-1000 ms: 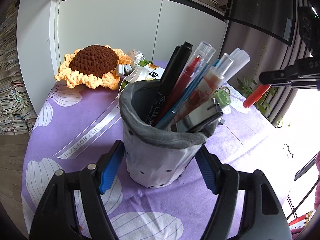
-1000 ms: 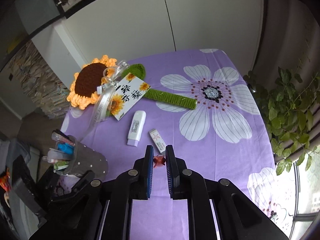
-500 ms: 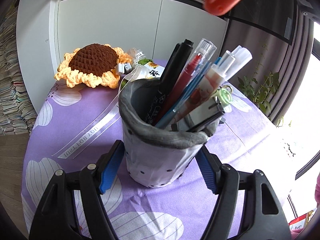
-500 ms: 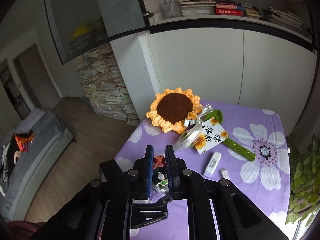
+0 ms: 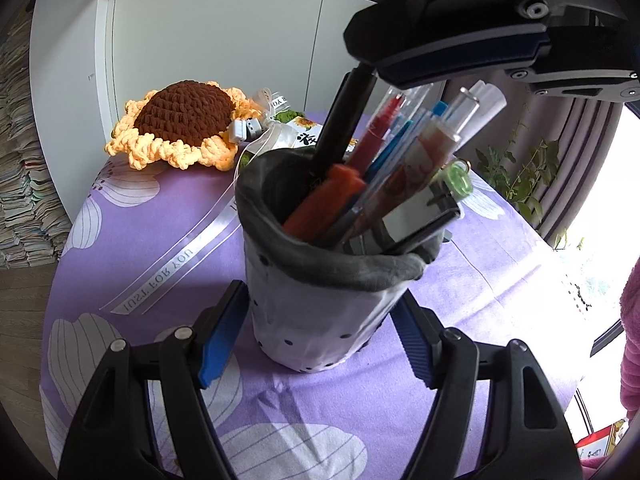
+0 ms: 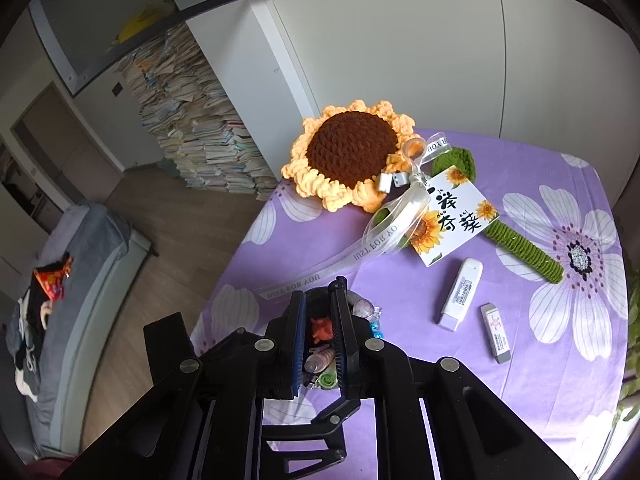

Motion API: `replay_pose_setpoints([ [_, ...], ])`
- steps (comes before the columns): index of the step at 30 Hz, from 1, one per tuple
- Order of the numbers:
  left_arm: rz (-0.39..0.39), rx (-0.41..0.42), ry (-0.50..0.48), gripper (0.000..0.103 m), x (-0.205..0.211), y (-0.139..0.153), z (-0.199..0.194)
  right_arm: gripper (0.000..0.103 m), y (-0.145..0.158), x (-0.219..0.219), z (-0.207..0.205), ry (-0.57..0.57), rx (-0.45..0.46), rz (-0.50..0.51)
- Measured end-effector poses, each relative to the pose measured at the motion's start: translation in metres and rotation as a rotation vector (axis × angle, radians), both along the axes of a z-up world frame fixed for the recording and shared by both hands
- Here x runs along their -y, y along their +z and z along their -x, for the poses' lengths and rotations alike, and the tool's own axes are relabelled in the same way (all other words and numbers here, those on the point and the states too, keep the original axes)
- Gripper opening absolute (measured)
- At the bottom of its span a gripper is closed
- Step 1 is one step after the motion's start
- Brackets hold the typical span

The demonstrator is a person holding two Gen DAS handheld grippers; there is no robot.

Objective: Organize stationery
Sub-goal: 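Lift the orange highlighter with the right gripper into the holder, then move the right gripper over the small white eraser and close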

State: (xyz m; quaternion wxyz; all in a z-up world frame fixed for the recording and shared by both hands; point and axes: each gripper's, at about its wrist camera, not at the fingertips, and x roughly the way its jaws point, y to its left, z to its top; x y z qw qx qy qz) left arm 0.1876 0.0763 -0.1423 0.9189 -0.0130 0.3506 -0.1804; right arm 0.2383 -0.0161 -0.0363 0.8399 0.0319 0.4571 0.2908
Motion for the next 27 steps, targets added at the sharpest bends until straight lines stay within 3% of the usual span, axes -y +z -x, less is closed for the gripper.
replay_pose_setpoints([
  [4, 0.0, -0.006, 0.0, 0.072, 0.001, -0.001, 0.0, 0.013, 0.012, 0.008, 0.009, -0.013, 0.063, -0.009],
  [10, 0.0, -0.006, 0.0, 0.071, 0.001, -0.001, 0.0, 0.013, 0.022, 0.053, 0.015, -0.116, 0.166, 0.019],
  [13, -0.003, -0.006, 0.001, 0.071, 0.001, -0.001, 0.0, 0.013, 0.0, 0.076, 0.007, -0.14, 0.152, 0.116],
  [18, -0.003, -0.007, 0.001, 0.071, 0.002, -0.001, 0.0, 0.014, -0.068, 0.096, -0.011, -0.153, 0.059, 0.288],
  [22, -0.002, -0.009, 0.001, 0.071, 0.002, -0.001, 0.0, 0.015, -0.1, 0.104, -0.019, -0.143, 0.029, 0.321],
  [27, -0.003, -0.011, 0.001, 0.071, 0.001, -0.001, 0.0, 0.032, -0.115, 0.105, -0.028, -0.126, 0.008, 0.29],
])
